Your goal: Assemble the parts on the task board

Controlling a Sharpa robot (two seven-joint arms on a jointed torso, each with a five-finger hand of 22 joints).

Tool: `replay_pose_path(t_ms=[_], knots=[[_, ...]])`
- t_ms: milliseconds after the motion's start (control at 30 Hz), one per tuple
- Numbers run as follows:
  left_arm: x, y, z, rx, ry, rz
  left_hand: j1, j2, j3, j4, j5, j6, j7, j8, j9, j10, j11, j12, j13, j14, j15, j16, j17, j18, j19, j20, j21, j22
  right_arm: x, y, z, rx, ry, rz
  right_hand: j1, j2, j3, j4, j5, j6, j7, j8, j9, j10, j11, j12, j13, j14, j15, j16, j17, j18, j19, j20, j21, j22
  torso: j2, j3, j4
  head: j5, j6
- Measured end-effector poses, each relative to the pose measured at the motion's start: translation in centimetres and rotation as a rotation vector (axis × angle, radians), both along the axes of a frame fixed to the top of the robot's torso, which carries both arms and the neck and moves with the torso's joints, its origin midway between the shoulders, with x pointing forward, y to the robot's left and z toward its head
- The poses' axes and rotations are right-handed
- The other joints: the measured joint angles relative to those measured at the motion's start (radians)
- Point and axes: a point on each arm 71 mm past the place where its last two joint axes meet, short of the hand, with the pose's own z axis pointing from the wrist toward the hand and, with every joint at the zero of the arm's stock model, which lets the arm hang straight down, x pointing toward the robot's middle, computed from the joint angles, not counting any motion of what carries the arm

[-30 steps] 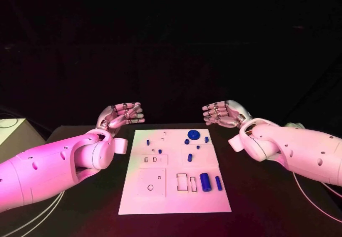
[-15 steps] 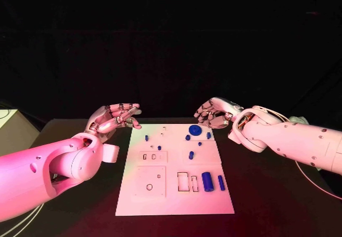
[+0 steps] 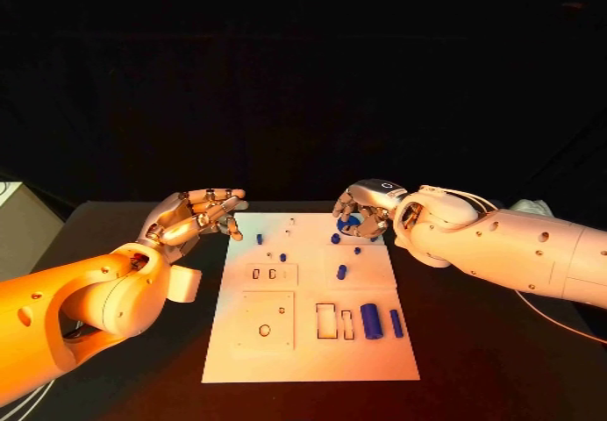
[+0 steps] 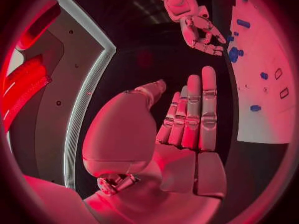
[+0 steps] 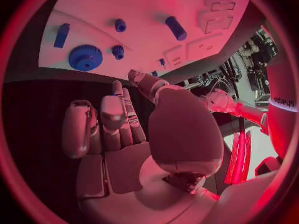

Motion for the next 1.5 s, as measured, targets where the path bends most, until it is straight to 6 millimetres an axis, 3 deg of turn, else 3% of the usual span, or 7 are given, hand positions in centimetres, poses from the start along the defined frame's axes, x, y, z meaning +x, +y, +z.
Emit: replay_pose_path(t_ms=[67, 133, 267, 933, 1000, 1500], knots=[[-0.1, -0.1, 0.2, -0.001, -0.002, -0.006, 0.000, 0.000, 0.000, 0.000, 0.000, 0.000, 0.000, 0.000, 0.000, 0.000, 0.000, 0.000, 0.000, 0.000, 0.000, 0.000, 0.000, 0.000, 0.000, 0.000, 0.000, 0.002, 0.1, 0.2, -0.1, -0.024, -0.006, -0.004, 0.000, 0.000, -0.002, 0.004, 0.000, 0.000, 0.000, 0.000, 0.003, 0.000, 0.000, 0.000, 0.000, 0.000, 0.000, 0.019, 0.017, 0.000, 0.002, -0.002, 0.010, 0.014, 0.005, -0.0012, 0.0023, -0.002, 0.000], [-0.2, -0.1, 0.4, -0.001, -0.004, -0.012, -0.004, -0.004, 0.000, 0.000, 0.000, 0.000, 0.000, 0.000, 0.000, 0.000, 0.000, 0.000, 0.000, 0.000, 0.000, 0.005, 0.002, 0.000, 0.000, 0.000, 0.007, 0.004, 0.1, 0.3, -0.1, -0.047, -0.011, -0.008, 0.000, 0.000, -0.004, 0.005, 0.000, 0.000, 0.000, 0.000, 0.005, -0.001, -0.001, 0.000, 0.000, 0.000, 0.000, 0.030, 0.025, -0.014, 0.002, -0.002, 0.013, 0.019, 0.010, -0.0026, 0.0045, -0.003, 0.000], [-0.3, -0.2, 0.6, -0.002, -0.004, -0.021, -0.005, -0.005, 0.000, 0.000, 0.000, 0.000, 0.000, 0.000, 0.000, 0.000, 0.000, -0.004, 0.000, -0.004, 0.003, 0.008, 0.004, 0.000, -0.003, 0.002, 0.015, 0.010, 0.2, 0.4, -0.3, -0.081, -0.017, -0.017, 0.000, -0.008, -0.009, 0.010, -0.006, 0.000, 0.000, 0.000, 0.008, -0.018, 0.000, 0.000, -0.003, 0.000, 0.000, 0.034, 0.029, -0.014, 0.002, -0.002, 0.014, 0.020, 0.017, -0.0050, 0.0079, -0.007, -0.003], [-0.5, -0.4, 1.2, -0.002, -0.006, -0.039, -0.005, -0.005, 0.000, 0.000, 0.000, -0.001, 0.001, 0.000, 0.000, -0.004, 0.004, -0.004, 0.000, -0.011, 0.004, 0.012, 0.007, 0.000, -0.011, 0.003, 0.027, 0.019, 0.6, 0.5, -0.9, -0.153, -0.022, -0.044, 0.007, -0.001, -0.027, 0.028, -0.010, 0.007, -0.002, 0.006, 0.025, -0.040, -0.001, 0.000, 0.002, 0.000, 0.000, 0.069, 0.051, -0.014, 0.002, -0.002, 0.017, 0.022, 0.042, -0.0155, 0.0278, -0.018, -0.015], [-0.5, -0.4, 1.2, -0.001, -0.005, -0.039, -0.005, -0.005, 0.000, 0.000, 0.000, -0.004, 0.004, 0.000, 0.000, -0.007, 0.007, -0.004, 0.000, -0.011, 0.003, 0.012, 0.007, 0.000, -0.018, 0.003, 0.027, 0.021, 0.6, 0.5, -0.9, -0.154, -0.022, -0.044, 0.009, 0.002, -0.027, 0.028, -0.010, 0.014, 0.001, 0.010, 0.027, -0.033, 0.005, 0.000, 0.005, 0.000, 0.000, 0.074, 0.056, -0.014, 0.002, -0.002, 0.017, 0.024, 0.043, -0.0161, 0.0288, -0.019, -0.015], [-0.4, -0.5, 1.1, 0.004, 0.001, -0.041, -0.005, -0.005, 0.000, 0.000, 0.000, -0.004, 0.004, 0.000, -0.001, -0.008, 0.007, -0.004, 0.000, -0.015, 0.007, 0.016, 0.008, 0.000, -0.021, 0.007, 0.033, 0.023, 0.6, 0.6, -0.9, -0.153, -0.019, -0.044, 0.015, 0.015, -0.005, 0.050, -0.010, 0.062, -0.012, 0.040, 0.057, 0.031, -0.012, 0.007, 0.030, 0.000, 0.000, 0.098, 0.067, -0.014, 0.002, -0.002, 0.028, 0.044, 0.056, -0.0178, 0.0308, -0.020, -0.011]])
